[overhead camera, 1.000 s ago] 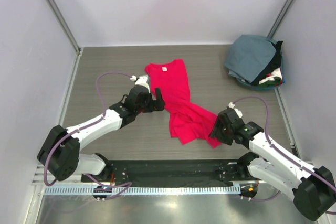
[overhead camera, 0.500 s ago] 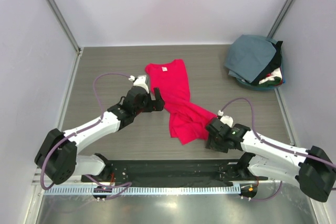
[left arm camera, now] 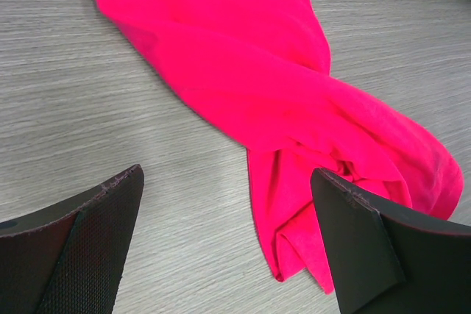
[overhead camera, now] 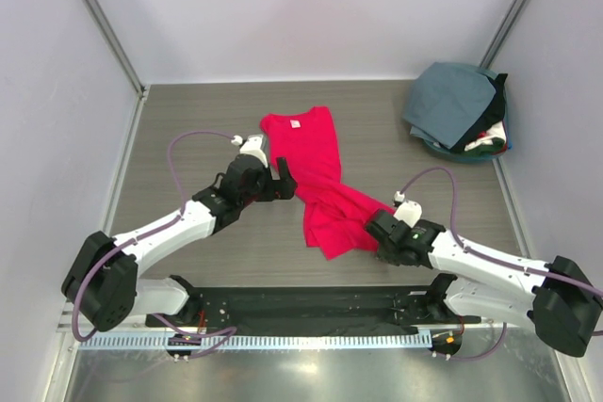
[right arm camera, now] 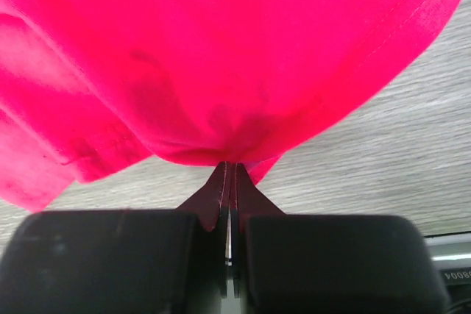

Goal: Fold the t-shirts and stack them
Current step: Flatten the tshirt out

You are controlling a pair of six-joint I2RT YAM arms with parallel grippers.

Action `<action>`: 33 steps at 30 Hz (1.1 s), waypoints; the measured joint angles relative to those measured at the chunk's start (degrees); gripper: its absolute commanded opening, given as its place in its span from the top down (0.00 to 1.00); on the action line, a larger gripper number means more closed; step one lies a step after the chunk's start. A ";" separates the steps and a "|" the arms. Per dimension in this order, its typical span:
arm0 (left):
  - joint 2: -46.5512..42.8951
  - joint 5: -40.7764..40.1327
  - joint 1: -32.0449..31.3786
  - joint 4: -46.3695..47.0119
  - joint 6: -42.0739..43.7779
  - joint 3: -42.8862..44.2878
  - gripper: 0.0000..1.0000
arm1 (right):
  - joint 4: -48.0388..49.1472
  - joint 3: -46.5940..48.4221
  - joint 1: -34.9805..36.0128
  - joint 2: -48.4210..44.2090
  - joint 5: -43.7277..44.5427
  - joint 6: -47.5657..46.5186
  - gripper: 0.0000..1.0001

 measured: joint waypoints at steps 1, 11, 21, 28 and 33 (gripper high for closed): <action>-0.15 0.00 0.00 0.02 0.00 -0.09 0.05 | 0.17 0.02 0.00 0.02 0.11 0.02 0.99; -1.44 0.22 0.00 0.44 0.00 -0.63 0.05 | -0.07 10.99 0.00 -3.28 0.61 -6.56 0.99; -1.73 9.75 -0.02 7.52 1.75 -4.35 0.06 | -0.24 21.14 0.00 -4.07 2.58 -12.13 0.99; 0.90 16.87 -0.09 13.05 2.29 -4.46 0.06 | -0.37 16.87 0.00 -6.91 0.57 -11.21 0.96; 1.44 18.21 -0.09 14.03 2.29 -4.46 0.06 | 0.24 8.57 0.00 -6.27 -5.88 -10.54 0.66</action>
